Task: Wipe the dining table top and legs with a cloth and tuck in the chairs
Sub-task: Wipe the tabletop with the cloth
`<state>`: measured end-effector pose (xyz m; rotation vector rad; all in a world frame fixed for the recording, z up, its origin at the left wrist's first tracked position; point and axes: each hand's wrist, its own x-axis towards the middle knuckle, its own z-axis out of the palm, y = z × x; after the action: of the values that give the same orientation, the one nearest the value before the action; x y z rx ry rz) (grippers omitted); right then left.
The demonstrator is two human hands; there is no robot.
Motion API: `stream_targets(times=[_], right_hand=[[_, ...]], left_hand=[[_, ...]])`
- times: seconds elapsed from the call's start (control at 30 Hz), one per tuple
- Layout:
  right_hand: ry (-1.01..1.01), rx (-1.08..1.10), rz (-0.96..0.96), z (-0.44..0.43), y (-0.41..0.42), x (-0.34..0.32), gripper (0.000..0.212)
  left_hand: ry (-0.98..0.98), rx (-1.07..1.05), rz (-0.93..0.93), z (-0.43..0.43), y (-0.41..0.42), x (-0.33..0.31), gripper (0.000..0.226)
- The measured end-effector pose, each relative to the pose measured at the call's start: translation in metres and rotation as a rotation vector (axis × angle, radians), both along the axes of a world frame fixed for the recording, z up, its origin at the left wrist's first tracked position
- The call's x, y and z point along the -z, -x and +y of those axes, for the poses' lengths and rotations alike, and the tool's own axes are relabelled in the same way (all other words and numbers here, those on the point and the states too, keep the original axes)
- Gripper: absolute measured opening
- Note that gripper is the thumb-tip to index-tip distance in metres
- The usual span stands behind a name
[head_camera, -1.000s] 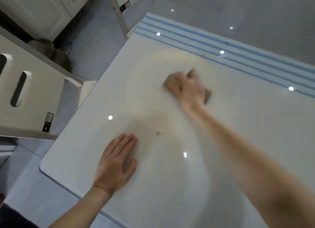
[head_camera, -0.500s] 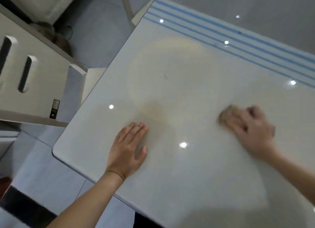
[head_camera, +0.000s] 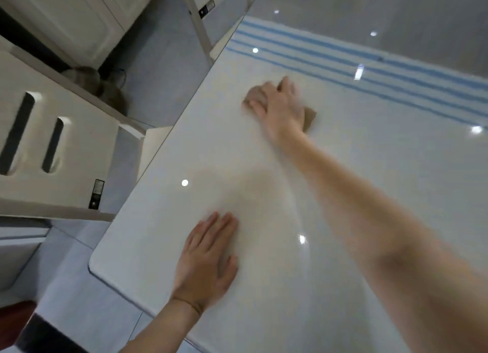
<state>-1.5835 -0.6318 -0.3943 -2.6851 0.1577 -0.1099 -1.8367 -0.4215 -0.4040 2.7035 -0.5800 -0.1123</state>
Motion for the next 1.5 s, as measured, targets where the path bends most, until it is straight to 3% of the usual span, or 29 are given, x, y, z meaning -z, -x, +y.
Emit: stream_targets(times=[0.13, 0.2, 0.3, 0.43, 0.67, 0.77, 0.9, 1.03, 1.27, 1.4, 1.5], right_hand=[[0.01, -0.396, -0.055, 0.027, 0.094, 0.003, 0.041], [0.014, -0.475, -0.104, 0.005, 0.138, 0.004, 0.04], [0.021, -0.411, -0.126, -0.052, 0.185, 0.007, 0.041], [-0.008, -0.15, -0.107, -0.082, 0.194, 0.005, 0.04], [-0.04, 0.153, -0.084, -0.072, 0.171, 0.004, 0.046], [-0.046, 0.221, -0.081, -0.07, 0.155, 0.001, 0.045], [-0.037, 0.316, -0.102, -0.073, 0.114, 0.006, 0.037], [-0.063, 0.347, -0.116, -0.073, 0.057, 0.011, 0.042], [0.034, 0.437, -0.122, -0.04, -0.1, 0.006, 0.038], [0.008, 0.265, -0.111, 0.028, -0.15, 0.005, 0.036], [0.01, 0.017, -0.112, 0.069, -0.106, 0.007, 0.036]], left_hand=[[0.008, -0.024, 0.012, 0.0, 0.0, 0.0, 0.058], [0.013, -0.034, 0.011, -0.001, 0.001, -0.002, 0.057], [0.015, -0.031, 0.014, -0.001, 0.0, -0.005, 0.057], [0.016, -0.028, 0.038, -0.002, -0.002, -0.009, 0.059], [0.089, 0.016, 0.124, 0.003, -0.009, -0.019, 0.055], [0.116, 0.066, 0.023, 0.021, -0.057, -0.037, 0.053], [0.035, -0.118, -0.03, 0.061, -0.148, -0.042, 0.055], [-0.094, -0.078, 0.066, 0.084, -0.187, -0.01, 0.061], [-0.007, -0.057, 0.038, 0.09, -0.188, 0.003, 0.06], [0.027, -0.044, 0.031, 0.092, -0.189, 0.004, 0.057], [0.039, -0.05, 0.048, 0.092, -0.189, 0.003, 0.056]])
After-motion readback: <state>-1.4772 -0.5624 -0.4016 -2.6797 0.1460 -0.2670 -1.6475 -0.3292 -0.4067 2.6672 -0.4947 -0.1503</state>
